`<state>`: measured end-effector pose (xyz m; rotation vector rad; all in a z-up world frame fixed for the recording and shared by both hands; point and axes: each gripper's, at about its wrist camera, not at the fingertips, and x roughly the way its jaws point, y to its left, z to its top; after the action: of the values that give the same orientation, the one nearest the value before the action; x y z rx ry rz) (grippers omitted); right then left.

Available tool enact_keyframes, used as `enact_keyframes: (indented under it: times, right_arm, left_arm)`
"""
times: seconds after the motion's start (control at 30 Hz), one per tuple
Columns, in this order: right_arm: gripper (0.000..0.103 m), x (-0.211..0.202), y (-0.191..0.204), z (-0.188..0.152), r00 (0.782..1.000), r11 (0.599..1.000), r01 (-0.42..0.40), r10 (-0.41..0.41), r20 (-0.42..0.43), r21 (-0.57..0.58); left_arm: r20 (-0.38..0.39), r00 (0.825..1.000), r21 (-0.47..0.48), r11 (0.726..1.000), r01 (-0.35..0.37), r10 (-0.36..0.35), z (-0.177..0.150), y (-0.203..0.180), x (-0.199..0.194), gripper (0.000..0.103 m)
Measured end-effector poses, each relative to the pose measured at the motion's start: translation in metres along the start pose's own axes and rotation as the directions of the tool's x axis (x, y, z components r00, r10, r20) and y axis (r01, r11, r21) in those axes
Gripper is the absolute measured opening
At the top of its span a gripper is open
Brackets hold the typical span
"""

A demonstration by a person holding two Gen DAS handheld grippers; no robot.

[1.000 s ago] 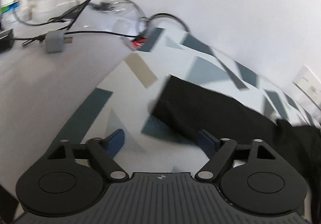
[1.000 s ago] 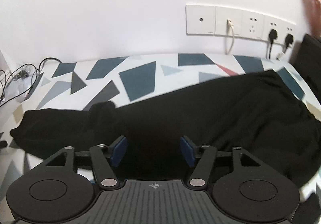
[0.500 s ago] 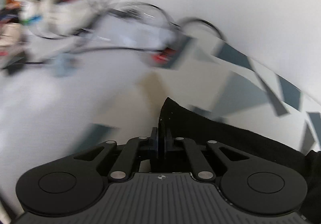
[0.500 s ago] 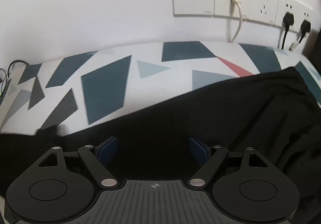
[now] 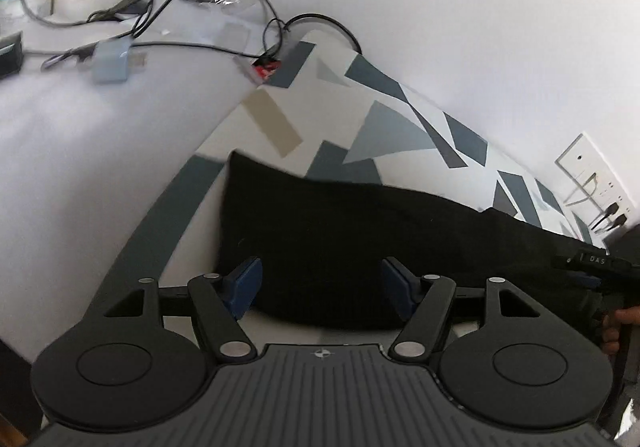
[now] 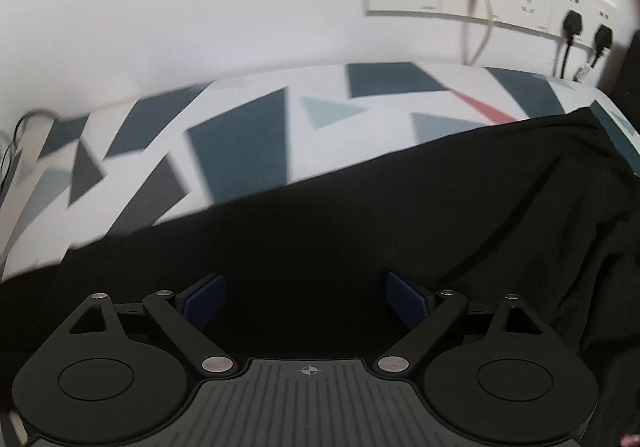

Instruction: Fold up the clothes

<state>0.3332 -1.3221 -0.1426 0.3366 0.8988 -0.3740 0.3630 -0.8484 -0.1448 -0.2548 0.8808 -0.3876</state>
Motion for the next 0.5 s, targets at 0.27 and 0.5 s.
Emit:
enact_keyframes:
  times: [0.27, 0.5]
  right_arm:
    - [0.098, -0.024, 0.08, -0.068, 0.983, 0.958, 0.182, -0.182, 0.02, -0.223]
    - [0.102, -0.028, 0.108, -0.082, 0.971, 0.955, 0.24, -0.24, 0.025, -0.172]
  left_arm:
    - [-0.007, 1.0, 0.239, 0.971, 0.027, -0.026, 0.004, 0.012, 0.001, 0.067]
    - [-0.021, 0.987, 0.248, 0.955, 0.161, -0.161, 0.001, 0.022, -0.003, 0.067]
